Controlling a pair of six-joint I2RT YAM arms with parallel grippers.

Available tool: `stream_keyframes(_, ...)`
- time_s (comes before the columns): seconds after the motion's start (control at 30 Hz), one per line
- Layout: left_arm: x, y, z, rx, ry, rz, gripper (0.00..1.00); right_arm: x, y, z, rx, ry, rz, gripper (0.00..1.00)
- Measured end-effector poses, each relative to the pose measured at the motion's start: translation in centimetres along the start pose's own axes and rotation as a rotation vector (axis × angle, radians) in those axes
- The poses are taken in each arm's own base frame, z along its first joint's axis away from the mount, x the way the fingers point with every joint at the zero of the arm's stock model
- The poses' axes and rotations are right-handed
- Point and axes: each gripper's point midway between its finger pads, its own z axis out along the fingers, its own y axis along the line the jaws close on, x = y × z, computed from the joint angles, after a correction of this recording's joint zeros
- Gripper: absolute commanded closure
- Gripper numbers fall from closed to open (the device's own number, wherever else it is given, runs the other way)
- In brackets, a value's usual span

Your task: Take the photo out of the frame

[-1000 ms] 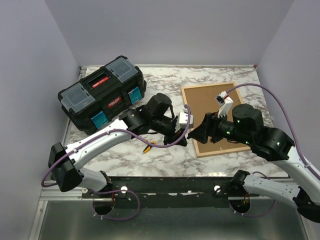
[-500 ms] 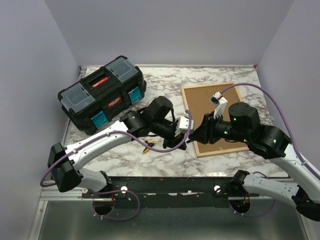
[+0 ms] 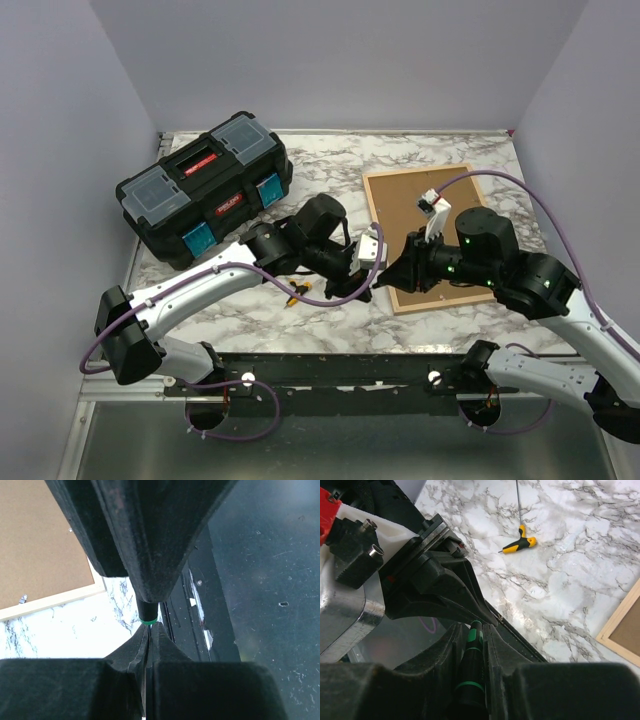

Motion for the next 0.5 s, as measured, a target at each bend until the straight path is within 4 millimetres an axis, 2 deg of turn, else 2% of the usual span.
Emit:
stream_keyframes(0.03, 0.1, 0.0, 0.0, 0.001, 0.002, -0.001, 1.0, 0.1, 0.0, 0.0, 0.0, 0.002, -0.004, 0.96)
stream_keyframes(0.07, 0.2, -0.1, 0.0, 0.002, 0.005, -0.005, 1.0, 0.1, -0.2, 0.1, 0.005, 0.004, -0.008, 0.99)
stream_keyframes(0.13, 0.4, -0.1, 0.1, 0.003, 0.01, -0.009, 1.0, 0.3, -0.3, 0.2, 0.006, 0.009, -0.009, 1.0)
stream_keyframes(0.17, 0.4, -0.1, 0.1, 0.003, 0.011, -0.01, 0.96, 0.3, -0.3, 0.2, 0.007, 0.009, -0.01, 1.0)
stream_keyframes(0.33, 0.4, 0.8, -0.1, -0.055, 0.018, -0.006, 0.41, 0.4, -1.6, 0.2, 0.061, -0.028, 0.006, 1.0)
stream_keyframes(0.4, 0.2, 1.8, -0.5, -0.123, 0.015, 0.002, 0.28, 0.3, -2.9, 0.1, 0.125, -0.061, 0.018, 1.0)
stream_keyframes(0.5, -0.2, 3.4, -1.5, -0.253, 0.004, 0.019, 0.19, 0.2, -5.3, -0.3, 0.24, -0.117, 0.041, 1.0)
